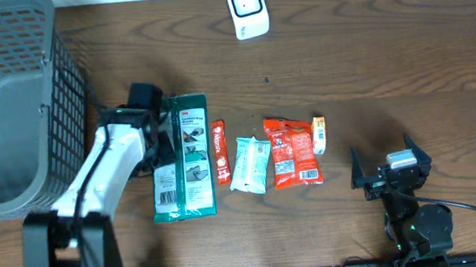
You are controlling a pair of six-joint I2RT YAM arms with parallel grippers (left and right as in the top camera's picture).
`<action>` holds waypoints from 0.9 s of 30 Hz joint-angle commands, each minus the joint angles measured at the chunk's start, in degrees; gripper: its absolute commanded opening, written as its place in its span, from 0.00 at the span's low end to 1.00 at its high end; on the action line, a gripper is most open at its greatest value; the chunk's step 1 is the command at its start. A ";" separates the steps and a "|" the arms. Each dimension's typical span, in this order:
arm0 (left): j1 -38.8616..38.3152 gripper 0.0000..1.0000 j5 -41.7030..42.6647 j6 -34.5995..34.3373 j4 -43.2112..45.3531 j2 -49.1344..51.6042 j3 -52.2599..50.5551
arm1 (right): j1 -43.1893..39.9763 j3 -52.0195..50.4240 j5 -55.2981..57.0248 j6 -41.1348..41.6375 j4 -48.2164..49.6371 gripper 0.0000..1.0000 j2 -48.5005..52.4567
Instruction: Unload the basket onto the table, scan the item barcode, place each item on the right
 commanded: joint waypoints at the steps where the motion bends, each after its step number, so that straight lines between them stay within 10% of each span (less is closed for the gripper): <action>1: 0.35 0.68 -0.31 0.33 0.61 -3.34 1.36 | 0.17 -0.07 -0.26 -0.63 -0.26 0.99 -0.24; 6: 0.35 0.82 -0.31 0.33 1.38 -4.15 1.25 | 0.17 -0.07 -0.26 -0.63 -0.26 0.99 -0.24; 27: 0.35 0.84 -0.31 0.33 1.40 -4.13 1.18 | 0.17 -0.07 -0.26 -0.63 -0.26 0.99 -0.24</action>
